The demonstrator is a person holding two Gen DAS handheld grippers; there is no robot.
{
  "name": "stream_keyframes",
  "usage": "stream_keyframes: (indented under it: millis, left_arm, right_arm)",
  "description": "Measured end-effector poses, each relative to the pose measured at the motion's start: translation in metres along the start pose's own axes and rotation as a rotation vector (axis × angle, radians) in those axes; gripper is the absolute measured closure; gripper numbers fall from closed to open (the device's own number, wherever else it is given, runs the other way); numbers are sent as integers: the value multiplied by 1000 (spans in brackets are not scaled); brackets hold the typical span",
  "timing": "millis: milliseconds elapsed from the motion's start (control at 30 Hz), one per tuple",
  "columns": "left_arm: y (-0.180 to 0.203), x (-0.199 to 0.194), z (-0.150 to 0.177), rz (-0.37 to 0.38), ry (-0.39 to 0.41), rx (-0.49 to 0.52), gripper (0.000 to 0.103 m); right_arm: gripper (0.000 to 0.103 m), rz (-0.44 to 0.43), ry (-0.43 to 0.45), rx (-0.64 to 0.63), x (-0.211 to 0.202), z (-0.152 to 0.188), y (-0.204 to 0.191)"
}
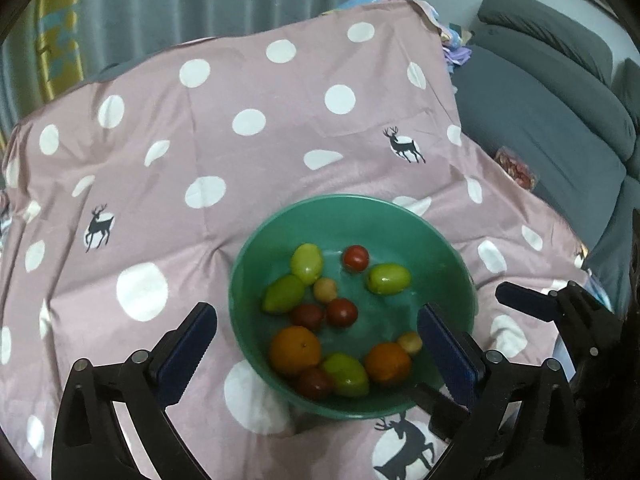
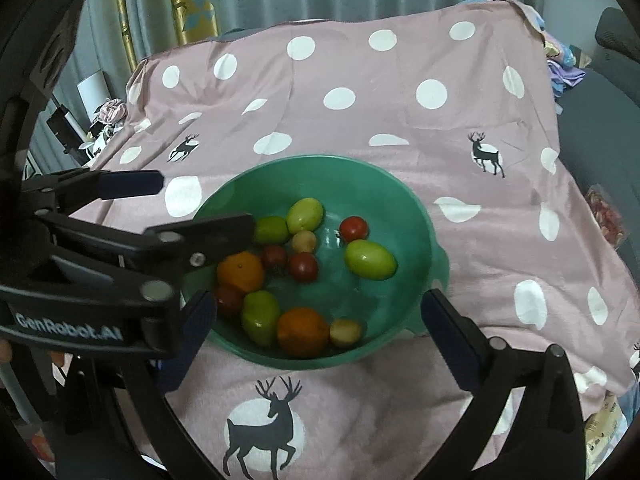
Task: Organize fruits
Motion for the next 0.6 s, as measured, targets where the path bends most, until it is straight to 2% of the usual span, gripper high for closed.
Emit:
stream_keyframes:
  millis: [167,267,367,600]
  left_arm:
    - [3,-12,2,-98,20,5,1]
    - [3,-14,3,-70,14,5,1]
    - [3,-15,4,-111,14,10,1]
    - [4,-20,7,-147,14,20,1]
  right_arm:
    - [0,25,16,3,-11,3,2]
    - [0,31,21,7,-15,4,3]
    - [0,37,19,0,-17,4,1]
    - [0,55,26,-18,-21,4,-4]
Point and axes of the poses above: each gripper's, at about its wrist camera, not at the fingertips, and x roughly the way its jaws point, y to its right, z to its underside, the point moved 1 cm from there along x, roughly the way its jaws point, and after that the axes turned 10 degrees about -y, right-handed, at the moved point
